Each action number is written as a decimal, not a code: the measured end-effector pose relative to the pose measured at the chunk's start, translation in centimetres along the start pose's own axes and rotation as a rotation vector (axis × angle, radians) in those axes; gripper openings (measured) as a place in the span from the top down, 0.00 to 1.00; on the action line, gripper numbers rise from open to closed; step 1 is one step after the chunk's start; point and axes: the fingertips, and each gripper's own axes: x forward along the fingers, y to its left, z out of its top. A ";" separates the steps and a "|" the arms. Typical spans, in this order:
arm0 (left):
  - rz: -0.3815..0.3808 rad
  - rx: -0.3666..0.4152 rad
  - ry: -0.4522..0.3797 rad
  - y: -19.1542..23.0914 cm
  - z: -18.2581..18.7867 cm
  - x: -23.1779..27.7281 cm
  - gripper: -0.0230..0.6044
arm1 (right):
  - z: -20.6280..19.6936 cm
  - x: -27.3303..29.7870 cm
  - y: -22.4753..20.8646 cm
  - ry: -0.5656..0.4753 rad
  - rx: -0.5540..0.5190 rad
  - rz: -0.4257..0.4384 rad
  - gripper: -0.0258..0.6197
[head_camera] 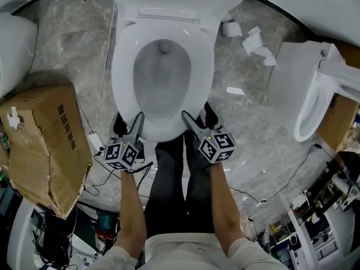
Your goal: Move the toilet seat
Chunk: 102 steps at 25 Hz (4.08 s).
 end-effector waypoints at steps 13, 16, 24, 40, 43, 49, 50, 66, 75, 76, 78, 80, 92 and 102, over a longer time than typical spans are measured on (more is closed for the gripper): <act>-0.035 -0.050 -0.117 -2.8 5.3 -2.5 0.35 | 4.2 -2.6 2.3 -0.109 -0.001 0.016 0.32; -0.041 -0.074 -0.141 -3.3 6.4 -2.9 0.34 | 5.1 -3.0 2.7 -0.129 0.003 0.021 0.32; -0.047 -0.134 -0.186 -4.5 9.0 -3.5 0.33 | 7.1 -4.0 3.5 -0.184 0.035 0.027 0.32; -0.057 -0.272 -0.312 -6.4 13.8 -4.2 0.32 | 11.1 -5.3 4.3 -0.309 0.133 -0.011 0.33; -0.048 -0.271 -0.330 -6.5 14.6 -4.5 0.31 | 11.8 -5.4 4.5 -0.343 0.154 -0.032 0.33; -0.037 -0.266 -0.341 -7.2 16.5 -4.5 0.31 | 13.4 -5.8 4.7 -0.401 0.181 -0.055 0.32; -0.037 -0.279 -0.347 -7.3 16.8 -4.6 0.31 | 13.7 -5.9 4.8 -0.412 0.191 -0.059 0.32; -0.029 -0.392 -0.427 -8.7 21.5 -4.8 0.29 | 18.7 -6.8 5.3 -0.567 0.286 -0.086 0.32; -0.004 -0.035 -0.480 -11.2 24.9 -5.9 0.49 | 21.2 -6.8 6.1 -0.630 0.250 -0.045 0.34; -0.004 -0.028 -0.479 -11.3 25.2 -5.9 0.49 | 21.4 -6.8 6.2 -0.628 0.240 -0.037 0.35; -0.004 -0.016 -0.477 -11.5 25.6 -5.8 0.49 | 21.9 -6.8 6.3 -0.625 0.224 -0.032 0.35; -0.010 -0.002 -0.475 -11.9 26.1 -5.6 0.49 | 22.5 -6.8 6.4 -0.626 0.208 -0.030 0.35; -0.029 0.045 -0.449 -13.3 28.8 -4.5 0.49 | 25.4 -6.6 6.7 -0.595 0.147 -0.029 0.34; -0.055 0.045 -0.440 -13.9 30.6 -4.0 0.49 | 27.6 -6.8 6.9 -0.604 0.083 -0.051 0.34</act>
